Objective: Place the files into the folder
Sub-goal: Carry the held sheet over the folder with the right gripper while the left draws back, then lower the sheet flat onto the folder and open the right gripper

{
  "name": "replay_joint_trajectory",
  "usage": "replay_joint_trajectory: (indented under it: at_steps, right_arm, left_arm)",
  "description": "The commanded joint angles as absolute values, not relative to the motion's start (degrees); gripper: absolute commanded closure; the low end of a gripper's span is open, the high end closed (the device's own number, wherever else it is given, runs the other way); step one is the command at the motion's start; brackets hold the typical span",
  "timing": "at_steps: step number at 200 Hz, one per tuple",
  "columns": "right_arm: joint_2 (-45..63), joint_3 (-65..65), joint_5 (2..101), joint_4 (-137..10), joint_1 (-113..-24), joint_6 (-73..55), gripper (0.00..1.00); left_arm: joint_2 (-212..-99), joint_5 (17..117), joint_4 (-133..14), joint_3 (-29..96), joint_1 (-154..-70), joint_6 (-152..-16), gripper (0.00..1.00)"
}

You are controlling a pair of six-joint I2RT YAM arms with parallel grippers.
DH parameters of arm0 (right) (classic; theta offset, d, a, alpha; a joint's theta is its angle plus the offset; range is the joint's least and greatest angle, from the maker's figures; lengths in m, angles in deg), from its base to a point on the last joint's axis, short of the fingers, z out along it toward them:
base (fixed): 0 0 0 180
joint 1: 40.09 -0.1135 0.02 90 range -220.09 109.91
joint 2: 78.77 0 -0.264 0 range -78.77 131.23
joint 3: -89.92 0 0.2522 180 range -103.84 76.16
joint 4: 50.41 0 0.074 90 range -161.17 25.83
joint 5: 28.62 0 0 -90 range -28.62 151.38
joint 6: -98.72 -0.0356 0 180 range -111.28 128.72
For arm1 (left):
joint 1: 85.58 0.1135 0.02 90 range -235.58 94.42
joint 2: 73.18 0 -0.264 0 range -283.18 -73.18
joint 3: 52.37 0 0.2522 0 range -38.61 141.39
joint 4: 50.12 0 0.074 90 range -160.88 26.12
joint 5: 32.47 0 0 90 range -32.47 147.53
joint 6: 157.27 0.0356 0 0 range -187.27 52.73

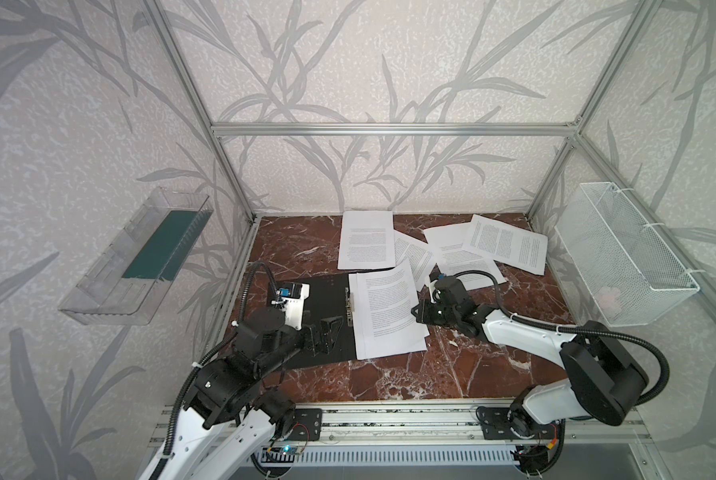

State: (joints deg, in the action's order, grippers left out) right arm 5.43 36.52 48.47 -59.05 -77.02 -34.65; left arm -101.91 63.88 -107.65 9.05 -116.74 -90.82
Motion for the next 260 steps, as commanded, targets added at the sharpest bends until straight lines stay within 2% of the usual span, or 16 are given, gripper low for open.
replay_joint_trajectory:
  at_steps: [1, 260]
  right_arm:
    - [6.4, 34.3, 48.7, -57.0, -77.5, -35.3, 1.00]
    - [10.5, 32.7, 47.3, -54.1, -80.0, -36.8, 1.00]
  left_arm:
    - [-102.1, 64.1, -108.1, 8.7, -116.5, -90.3, 0.01]
    - [-103.5, 64.6, -108.0, 8.5, -116.5, -90.3, 0.01]
